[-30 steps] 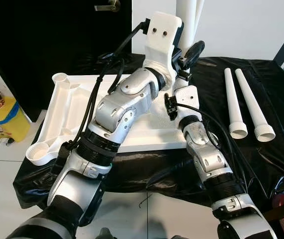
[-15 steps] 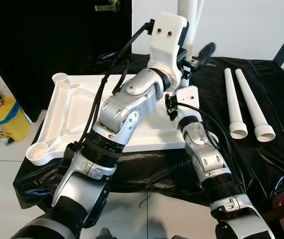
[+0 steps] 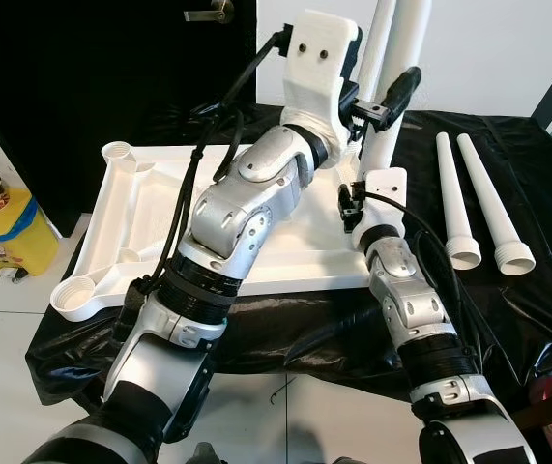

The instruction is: Building children table

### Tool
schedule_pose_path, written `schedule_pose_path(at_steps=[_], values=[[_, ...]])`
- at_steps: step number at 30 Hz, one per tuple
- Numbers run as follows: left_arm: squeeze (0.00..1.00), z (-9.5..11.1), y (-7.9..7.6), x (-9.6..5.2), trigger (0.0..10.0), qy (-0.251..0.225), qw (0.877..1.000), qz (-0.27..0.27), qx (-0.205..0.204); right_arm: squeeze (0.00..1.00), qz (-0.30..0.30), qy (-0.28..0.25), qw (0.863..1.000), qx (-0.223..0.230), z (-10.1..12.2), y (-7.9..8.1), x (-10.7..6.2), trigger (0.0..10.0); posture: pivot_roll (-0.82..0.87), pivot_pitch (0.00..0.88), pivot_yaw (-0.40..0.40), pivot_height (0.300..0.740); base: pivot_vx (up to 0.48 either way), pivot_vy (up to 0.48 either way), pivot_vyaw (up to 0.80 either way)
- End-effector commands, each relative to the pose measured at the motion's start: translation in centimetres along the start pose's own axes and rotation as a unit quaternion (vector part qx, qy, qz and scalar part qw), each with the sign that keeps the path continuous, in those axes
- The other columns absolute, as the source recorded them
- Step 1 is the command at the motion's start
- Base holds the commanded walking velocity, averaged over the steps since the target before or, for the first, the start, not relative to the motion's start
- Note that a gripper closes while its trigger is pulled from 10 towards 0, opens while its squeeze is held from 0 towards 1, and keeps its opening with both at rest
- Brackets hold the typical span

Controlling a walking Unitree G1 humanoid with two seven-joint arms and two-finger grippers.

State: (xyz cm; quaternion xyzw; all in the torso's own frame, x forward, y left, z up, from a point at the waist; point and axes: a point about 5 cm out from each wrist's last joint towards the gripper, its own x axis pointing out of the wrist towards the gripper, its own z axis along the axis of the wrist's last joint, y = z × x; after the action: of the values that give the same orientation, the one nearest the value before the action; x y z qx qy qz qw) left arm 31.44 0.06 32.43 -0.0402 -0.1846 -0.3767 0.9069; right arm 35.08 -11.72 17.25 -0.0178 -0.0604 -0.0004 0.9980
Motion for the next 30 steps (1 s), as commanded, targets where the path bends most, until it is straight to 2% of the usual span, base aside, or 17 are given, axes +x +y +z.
schedule_pose_path(at_steps=[1, 5, 10, 17, 18, 23, 30], values=[[0.00, 0.0, 0.1, -0.4, 10.0, -0.007, 1.000, 0.010, 0.008, 0.00, -0.009, 0.003, 1.000, 0.006, 0.3, -0.4, 0.4, 10.0, 0.04, 0.004, -0.064, 0.740, 0.000, 0.000, 0.00], [0.00, 0.1, 0.4, -1.2, 10.0, -0.029, 0.999, 0.019, -0.002, 0.00, -0.020, 0.011, 0.999, 0.027, 0.4, -1.0, 0.7, 10.0, 0.04, 0.003, -0.065, 0.740, 0.000, 0.000, 0.00], [0.00, 0.1, 0.8, -2.0, 10.0, -0.042, 0.999, 0.029, 0.008, 0.00, -0.026, 0.012, 0.999, 0.041, 0.5, -1.6, 0.9, 10.0, 0.04, 0.003, -0.066, 0.740, 0.000, 0.000, 0.00], [0.00, -1.1, 1.5, -3.1, 10.0, -0.027, 0.998, 0.044, 0.041, 0.00, -0.030, 0.011, 0.999, 0.043, 0.3, -2.7, 0.9, 10.0, 0.04, 0.006, -0.062, 0.740, 0.000, 0.000, 0.00], [0.00, -1.7, 1.8, -3.7, 10.0, -0.019, 0.997, 0.050, 0.063, 0.00, -0.038, 0.010, 0.999, 0.038, 0.2, -3.3, 0.8, 10.0, 0.04, 0.008, -0.058, 0.740, 0.000, 0.000, 0.00], [0.00, -2.8, 2.2, -4.8, 10.0, -0.004, 0.994, 0.049, 0.094, 0.00, -0.056, 0.005, 0.998, 0.031, -0.1, -4.6, 0.4, 10.0, 0.04, 0.013, -0.052, 0.740, 0.000, 0.000, 0.00], [0.00, -4.2, 2.0, -5.9, 10.0, 0.024, 0.993, 0.031, 0.109, 0.00, -0.075, -0.001, 0.997, 0.023, -0.7, -6.0, -0.5, 10.0, 0.03, 0.021, -0.045, 0.740, 0.000, 0.000, 0.00]])
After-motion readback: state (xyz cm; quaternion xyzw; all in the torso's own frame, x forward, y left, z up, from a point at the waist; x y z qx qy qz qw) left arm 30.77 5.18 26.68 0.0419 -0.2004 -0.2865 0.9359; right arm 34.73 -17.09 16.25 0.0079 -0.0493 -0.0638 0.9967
